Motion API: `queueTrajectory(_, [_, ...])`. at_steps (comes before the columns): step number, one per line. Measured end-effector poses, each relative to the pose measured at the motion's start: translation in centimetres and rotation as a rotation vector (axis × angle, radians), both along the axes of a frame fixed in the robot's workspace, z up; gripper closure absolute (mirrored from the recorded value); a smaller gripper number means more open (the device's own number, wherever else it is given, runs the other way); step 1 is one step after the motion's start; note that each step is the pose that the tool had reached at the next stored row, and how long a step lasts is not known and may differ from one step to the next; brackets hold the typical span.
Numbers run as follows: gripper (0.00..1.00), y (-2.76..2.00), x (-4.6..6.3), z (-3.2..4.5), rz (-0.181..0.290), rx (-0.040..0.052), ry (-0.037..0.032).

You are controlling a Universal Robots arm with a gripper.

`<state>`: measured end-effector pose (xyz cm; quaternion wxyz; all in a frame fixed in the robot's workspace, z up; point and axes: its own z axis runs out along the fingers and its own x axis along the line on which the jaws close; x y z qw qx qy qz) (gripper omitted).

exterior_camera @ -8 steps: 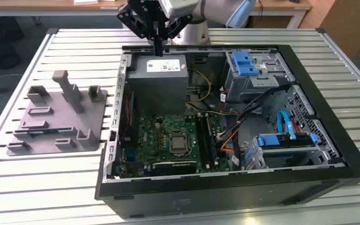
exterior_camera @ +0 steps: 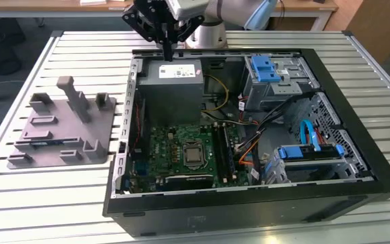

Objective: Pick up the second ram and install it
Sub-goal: 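Reach for the second ram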

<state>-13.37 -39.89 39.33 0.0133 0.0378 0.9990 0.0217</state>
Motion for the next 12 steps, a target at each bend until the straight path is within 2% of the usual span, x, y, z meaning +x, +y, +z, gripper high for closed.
queueTrajectory(1, [0.89, 0.00, -0.9, 0.00, 0.000, 0.0000, -0.0002])
queueTrajectory(7, [0.89, 0.00, -3.7, 0.00, 0.000, 0.0001, -0.0011])
queueTrajectory(12, [0.89, 0.00, -5.9, -0.01, 0.000, 0.0001, -0.0051])
